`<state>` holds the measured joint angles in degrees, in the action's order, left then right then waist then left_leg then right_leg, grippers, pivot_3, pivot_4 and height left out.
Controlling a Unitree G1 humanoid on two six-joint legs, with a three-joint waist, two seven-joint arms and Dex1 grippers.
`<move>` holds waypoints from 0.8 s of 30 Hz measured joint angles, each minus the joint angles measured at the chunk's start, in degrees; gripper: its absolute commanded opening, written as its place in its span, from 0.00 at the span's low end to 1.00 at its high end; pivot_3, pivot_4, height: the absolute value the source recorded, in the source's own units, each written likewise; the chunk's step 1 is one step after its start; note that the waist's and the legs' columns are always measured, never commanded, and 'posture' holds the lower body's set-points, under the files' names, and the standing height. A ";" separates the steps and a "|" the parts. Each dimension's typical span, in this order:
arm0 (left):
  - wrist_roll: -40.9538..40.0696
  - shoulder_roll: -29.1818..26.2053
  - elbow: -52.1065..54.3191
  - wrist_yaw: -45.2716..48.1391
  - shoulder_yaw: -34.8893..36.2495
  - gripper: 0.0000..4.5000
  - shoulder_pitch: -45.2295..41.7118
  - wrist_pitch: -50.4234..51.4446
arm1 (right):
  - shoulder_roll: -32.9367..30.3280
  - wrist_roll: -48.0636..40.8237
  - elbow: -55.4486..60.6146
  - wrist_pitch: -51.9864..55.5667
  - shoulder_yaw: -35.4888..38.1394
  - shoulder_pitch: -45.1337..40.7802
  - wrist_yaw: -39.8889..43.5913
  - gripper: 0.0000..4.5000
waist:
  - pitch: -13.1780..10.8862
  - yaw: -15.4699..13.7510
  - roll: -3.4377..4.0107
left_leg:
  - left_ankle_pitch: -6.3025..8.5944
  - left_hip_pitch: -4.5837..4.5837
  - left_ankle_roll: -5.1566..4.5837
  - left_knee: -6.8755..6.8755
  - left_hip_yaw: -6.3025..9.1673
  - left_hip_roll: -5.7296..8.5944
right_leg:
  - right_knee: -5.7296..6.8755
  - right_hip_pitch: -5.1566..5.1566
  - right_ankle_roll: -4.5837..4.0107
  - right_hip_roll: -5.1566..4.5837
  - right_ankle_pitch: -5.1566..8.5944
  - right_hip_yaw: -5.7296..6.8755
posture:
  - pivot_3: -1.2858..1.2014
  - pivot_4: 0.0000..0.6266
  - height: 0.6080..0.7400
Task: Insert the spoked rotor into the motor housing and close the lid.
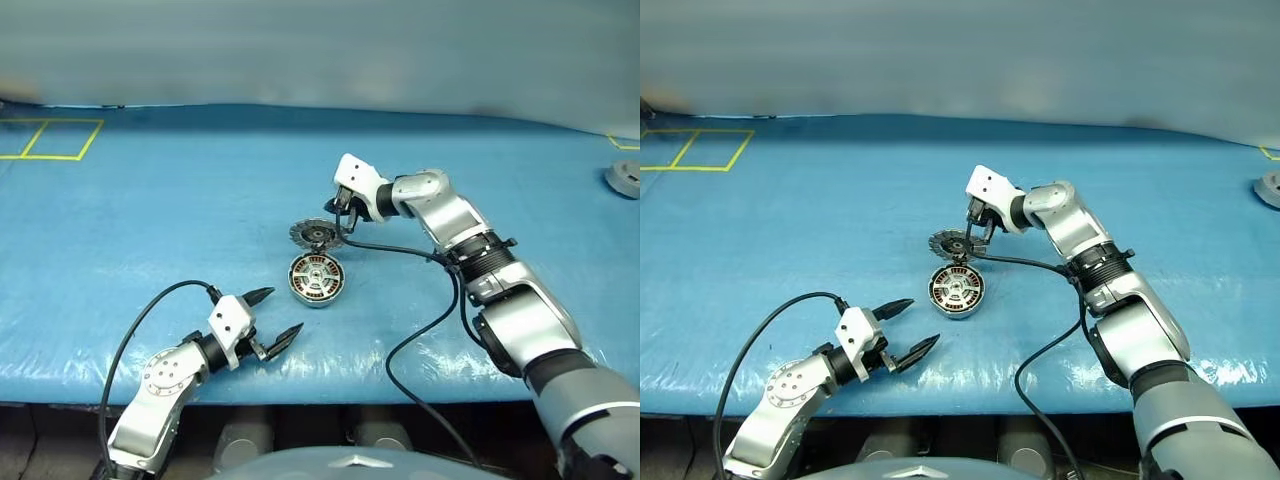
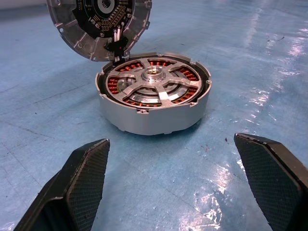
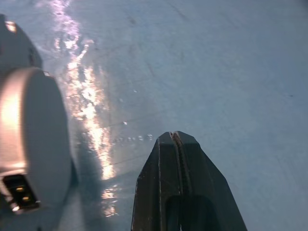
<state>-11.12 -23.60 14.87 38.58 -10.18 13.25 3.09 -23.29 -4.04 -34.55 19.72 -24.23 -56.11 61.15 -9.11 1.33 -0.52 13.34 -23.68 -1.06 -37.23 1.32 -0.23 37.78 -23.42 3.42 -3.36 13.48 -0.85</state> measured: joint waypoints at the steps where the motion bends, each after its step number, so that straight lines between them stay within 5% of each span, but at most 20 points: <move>1: 0.00 0.02 0.23 -0.17 -0.02 1.00 0.33 0.07 | 0.05 -0.88 0.07 0.98 -0.04 0.01 2.95 0.01 | -0.01 0.02 0.01 | 0.00 0.00 0.00 0.00 0.01 -0.01 | 0.01 0.00 0.00 0.00 0.00 0.00 | 0.52 0.24 1.00; 6: 0.01 0.07 1.12 -1.07 -0.33 1.00 1.38 0.32 | -1.55 -3.79 6.79 7.35 0.02 3.24 13.69 0.01 | -0.04 -0.14 0.08 | 0.00 0.00 0.00 -0.01 0.05 -0.01 | 0.02 0.01 -0.02 -0.02 0.01 0.03 | 0.52 0.24 1.00; 14: -0.01 -0.28 1.25 -0.98 -0.55 1.00 1.05 0.67 | -3.59 -6.60 25.35 15.27 -0.91 16.88 15.42 0.01 | -0.03 -0.13 0.10 | 0.00 0.03 0.02 -0.07 0.05 0.00 | 0.03 0.04 -0.03 -0.03 0.01 0.03 | 0.52 0.24 1.00; 18: -0.02 -0.39 1.26 -0.95 -0.63 1.00 0.60 1.16 | -3.37 -7.63 34.58 17.67 0.58 24.45 9.90 0.01 | -0.03 -0.19 0.09 | -0.02 0.02 0.04 -0.10 0.05 -0.01 | 0.06 0.04 -0.05 -0.01 0.00 0.03 | 0.52 0.24 1.00; 23: 0.04 -0.79 1.49 -1.07 -0.60 1.00 0.57 1.42 | 5.42 -10.48 51.83 22.63 9.47 31.31 -6.82 0.01 | -0.02 0.01 0.09 | -0.03 0.02 0.07 -0.09 0.08 -0.08 | 0.11 0.00 -0.05 0.10 -0.02 0.01 | 0.52 0.24 1.00; 24: 0.02 -0.78 1.61 -1.07 -0.62 1.00 0.60 1.42 | 6.86 -10.29 55.89 23.65 10.20 33.22 -10.87 0.09 | -0.01 -0.15 0.08 | -0.03 0.01 0.08 -0.08 0.09 -0.08 | 0.10 0.00 -0.05 0.10 -0.01 0.02 | 0.52 0.24 1.00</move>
<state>-11.09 -24.38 16.48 37.51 -10.80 13.85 4.51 -16.43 -14.33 21.35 43.37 -14.03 -22.90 50.28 -9.11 1.18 -0.44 13.31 -23.67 -0.99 -37.31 1.41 -0.31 37.88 -23.42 3.37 -3.26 13.47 -0.83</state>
